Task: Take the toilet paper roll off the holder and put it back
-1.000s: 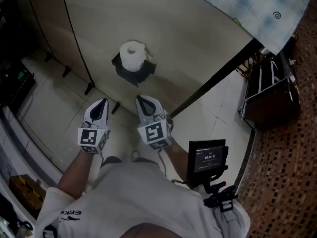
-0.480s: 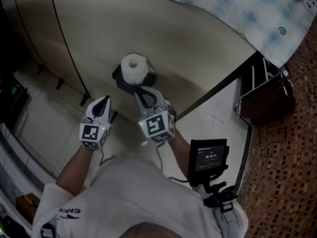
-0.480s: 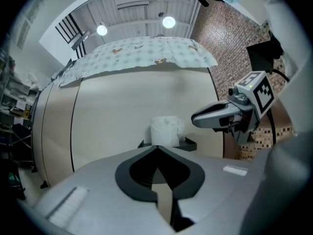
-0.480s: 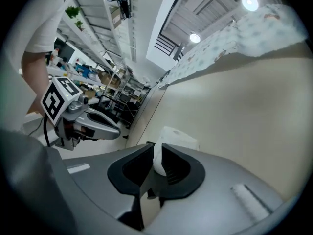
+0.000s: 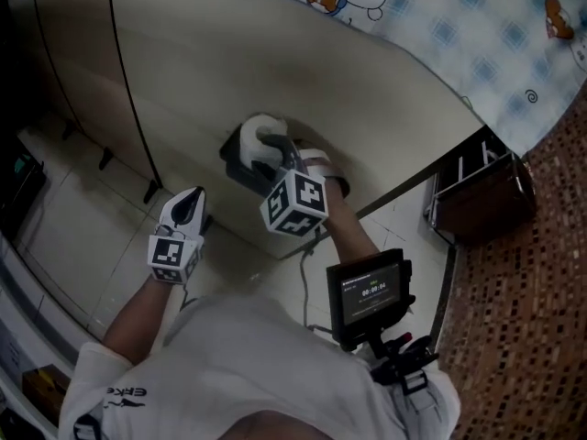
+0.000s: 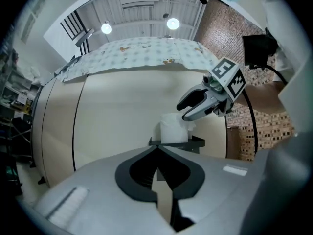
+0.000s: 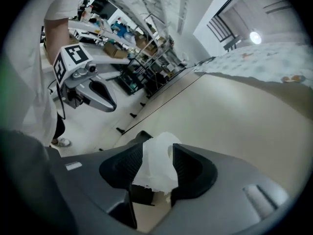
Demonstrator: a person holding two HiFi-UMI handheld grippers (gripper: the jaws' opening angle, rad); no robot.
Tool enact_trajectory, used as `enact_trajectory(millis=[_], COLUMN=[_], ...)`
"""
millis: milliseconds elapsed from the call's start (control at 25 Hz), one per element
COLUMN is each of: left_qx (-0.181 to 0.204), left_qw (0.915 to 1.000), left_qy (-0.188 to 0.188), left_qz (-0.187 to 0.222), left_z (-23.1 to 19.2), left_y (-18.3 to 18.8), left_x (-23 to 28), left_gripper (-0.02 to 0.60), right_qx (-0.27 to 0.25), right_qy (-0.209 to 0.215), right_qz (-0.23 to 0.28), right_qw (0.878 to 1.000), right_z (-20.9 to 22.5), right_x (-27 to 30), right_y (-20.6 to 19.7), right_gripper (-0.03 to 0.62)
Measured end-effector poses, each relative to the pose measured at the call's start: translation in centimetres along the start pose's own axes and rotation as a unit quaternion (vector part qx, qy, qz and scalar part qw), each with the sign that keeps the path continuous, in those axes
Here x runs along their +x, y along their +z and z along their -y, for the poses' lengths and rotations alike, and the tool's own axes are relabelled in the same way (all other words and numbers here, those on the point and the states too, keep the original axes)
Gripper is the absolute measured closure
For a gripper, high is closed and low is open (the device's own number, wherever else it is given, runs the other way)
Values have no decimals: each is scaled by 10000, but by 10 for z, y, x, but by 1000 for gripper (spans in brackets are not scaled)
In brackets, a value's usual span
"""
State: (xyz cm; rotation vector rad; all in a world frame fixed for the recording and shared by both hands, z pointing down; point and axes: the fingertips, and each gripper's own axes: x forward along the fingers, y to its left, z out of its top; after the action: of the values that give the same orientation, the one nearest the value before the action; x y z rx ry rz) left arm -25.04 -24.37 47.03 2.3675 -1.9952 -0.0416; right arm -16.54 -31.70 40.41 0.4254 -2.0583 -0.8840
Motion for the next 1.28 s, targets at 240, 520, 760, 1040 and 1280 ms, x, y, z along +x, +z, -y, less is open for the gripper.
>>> enact_trajectory(millis=[240, 520, 760, 1040, 1280], left_qx=[-101, -180, -152, -202, -176], left_qw=[9999, 9998, 9999, 9996, 9992], left_qy=[97, 96, 12, -148, -294], left_qz=[-24, -40, -41, -135, -207], left_z=[-17, -23, -21, -14, -4], left_y=[-8, -11, -8, -15, -17], left_x=[-6, -5, -2, 10, 25], left_gripper=[579, 578, 578, 578, 578], right_qx=[-528, -725, -171, 973, 2631], right_qy=[656, 822, 564, -48, -488], right_qz=[-859, -1215, -1016, -348, 560], right_qw=[9927, 9865, 9931, 9946, 9619], right_z=[-6, -8, 0, 14, 29], right_x=[19, 24, 16, 1, -26], right_y=[-13, -19, -15, -24, -35], right_gripper=[349, 375, 399, 402, 405])
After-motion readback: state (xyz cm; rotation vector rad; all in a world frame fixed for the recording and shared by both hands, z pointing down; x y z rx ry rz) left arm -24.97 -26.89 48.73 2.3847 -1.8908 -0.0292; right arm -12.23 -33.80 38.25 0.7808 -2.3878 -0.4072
